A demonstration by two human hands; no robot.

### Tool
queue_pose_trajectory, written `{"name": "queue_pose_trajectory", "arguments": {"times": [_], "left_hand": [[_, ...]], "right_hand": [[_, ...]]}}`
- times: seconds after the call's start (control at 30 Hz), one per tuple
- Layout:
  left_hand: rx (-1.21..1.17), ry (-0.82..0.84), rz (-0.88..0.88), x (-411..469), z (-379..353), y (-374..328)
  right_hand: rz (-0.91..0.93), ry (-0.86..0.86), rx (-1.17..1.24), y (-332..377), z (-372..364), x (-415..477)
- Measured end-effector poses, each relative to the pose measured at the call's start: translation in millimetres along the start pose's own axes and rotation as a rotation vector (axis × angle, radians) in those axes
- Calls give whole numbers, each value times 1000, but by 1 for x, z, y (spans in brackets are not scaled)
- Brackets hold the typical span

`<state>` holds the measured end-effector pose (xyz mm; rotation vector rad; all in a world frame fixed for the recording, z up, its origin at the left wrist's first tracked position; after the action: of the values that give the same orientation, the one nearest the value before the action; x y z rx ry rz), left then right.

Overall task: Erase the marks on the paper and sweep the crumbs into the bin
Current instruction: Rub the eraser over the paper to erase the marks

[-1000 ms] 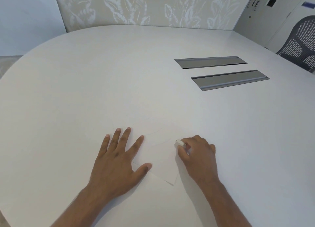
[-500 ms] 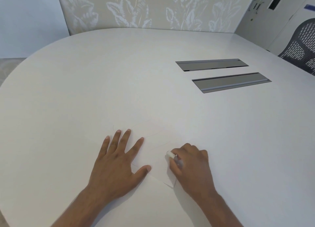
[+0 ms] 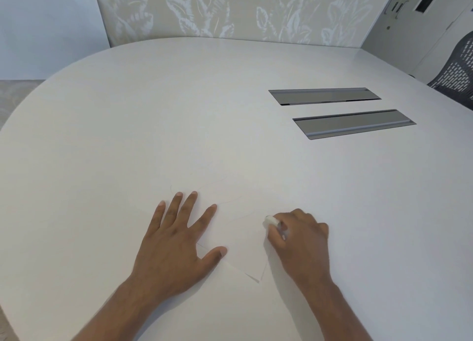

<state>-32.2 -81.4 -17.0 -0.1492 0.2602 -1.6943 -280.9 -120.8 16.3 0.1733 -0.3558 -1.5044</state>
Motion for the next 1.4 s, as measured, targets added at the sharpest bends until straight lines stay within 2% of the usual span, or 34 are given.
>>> {"name": "queue_pose_trajectory", "arguments": {"times": [0.07,0.27,0.5,0.7,0.93,1.13,1.27,1.4], "left_hand": [[1,0,3,0,0,0],[20,21,-11,2,-4,0],[9,36,5,-1,1,-2],[27,44,33,0,2,-2],[6,65,35,2,0,0],[-12,57,39,1,-1,0],[6,77,33,2,0,-1],[14,62,40,1,2,-1]], "right_hand": [[-12,-2,13,2,0,0],[244,132,37,63,-24,-33],[-50,26,58,7,-4,-10],[36,71,218,41,-15,-15],[79,82,97,68,-25,1],[250,137,67,98,-34,-13],[130,82,26,74,-22,7],[234,177,70,95,-32,-7]]}}
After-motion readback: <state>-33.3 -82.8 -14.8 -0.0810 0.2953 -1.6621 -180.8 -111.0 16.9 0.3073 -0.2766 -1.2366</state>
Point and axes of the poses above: each hand's wrist, its own x-axis towards the middle knuckle, its own z-axis out of the back of the hand, y = z × x, the point moved 10 cm from there along x, towards the middle knuckle, and after that the axes turned 8 degrees about y, right-handed, at the moved point
